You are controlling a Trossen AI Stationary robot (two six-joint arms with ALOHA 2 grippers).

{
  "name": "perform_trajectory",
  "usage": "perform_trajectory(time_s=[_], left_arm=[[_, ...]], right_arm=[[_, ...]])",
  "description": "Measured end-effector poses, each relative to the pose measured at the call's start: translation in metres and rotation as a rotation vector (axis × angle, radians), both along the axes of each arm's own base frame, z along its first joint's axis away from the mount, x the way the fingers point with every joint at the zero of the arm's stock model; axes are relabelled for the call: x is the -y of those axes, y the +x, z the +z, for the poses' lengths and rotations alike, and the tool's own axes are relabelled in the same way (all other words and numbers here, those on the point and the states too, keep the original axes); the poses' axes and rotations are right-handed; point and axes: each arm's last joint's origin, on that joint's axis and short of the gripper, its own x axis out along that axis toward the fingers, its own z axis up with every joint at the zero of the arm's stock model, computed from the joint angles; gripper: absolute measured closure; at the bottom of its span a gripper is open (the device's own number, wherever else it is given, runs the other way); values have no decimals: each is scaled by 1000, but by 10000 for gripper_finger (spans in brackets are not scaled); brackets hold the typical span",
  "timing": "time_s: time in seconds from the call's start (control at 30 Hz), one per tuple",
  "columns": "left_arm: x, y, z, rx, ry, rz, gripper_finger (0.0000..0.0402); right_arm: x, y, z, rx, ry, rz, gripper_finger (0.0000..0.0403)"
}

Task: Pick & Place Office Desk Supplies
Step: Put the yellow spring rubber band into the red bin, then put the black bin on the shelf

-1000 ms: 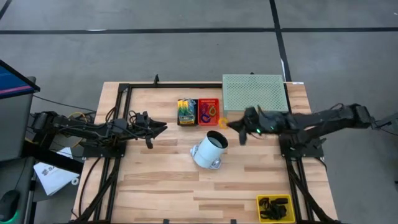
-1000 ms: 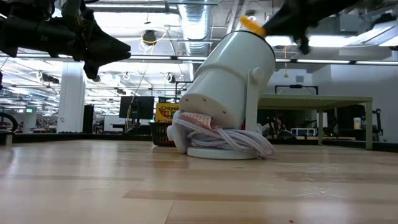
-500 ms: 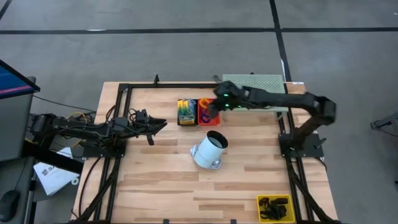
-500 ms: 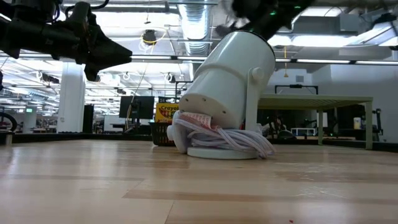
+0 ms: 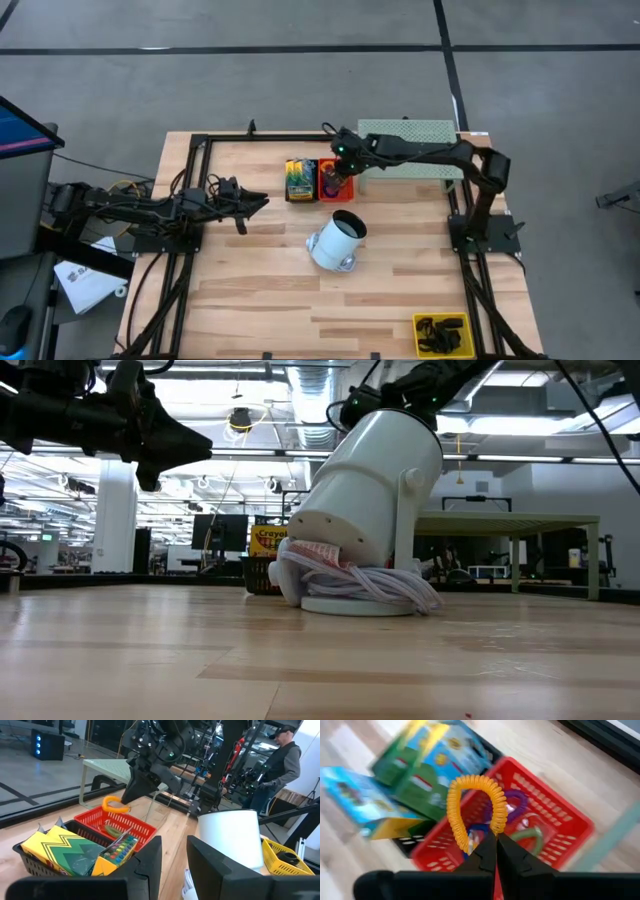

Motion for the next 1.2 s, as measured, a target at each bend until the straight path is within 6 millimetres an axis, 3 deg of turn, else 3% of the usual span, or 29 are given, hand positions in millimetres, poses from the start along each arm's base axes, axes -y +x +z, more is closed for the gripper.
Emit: perform_trajectory(time_s=[0.17, 0.47, 0.7, 0.93, 1.07, 1.2], left_arm=[[0, 0, 0, 6, -20, 1, 316], [0, 0, 0, 10, -31, -9, 316], [-1, -1, -2, 30, -148, 59, 316], [-3, 4, 3, -121, -255, 112, 310], [-15, 12, 27, -195, -264, 198, 288], [-40, 19, 62, -233, -370, 325, 261]], right_arm=[[5, -5, 0, -24, 7, -21, 390], [5, -5, 0, -35, -29, -42, 297], [5, -6, 3, -31, -34, -51, 254], [-11, -19, 59, 158, -74, -66, 241], [-29, -34, 97, 294, -106, -43, 241], [-51, -52, 132, 436, -98, -29, 236]])
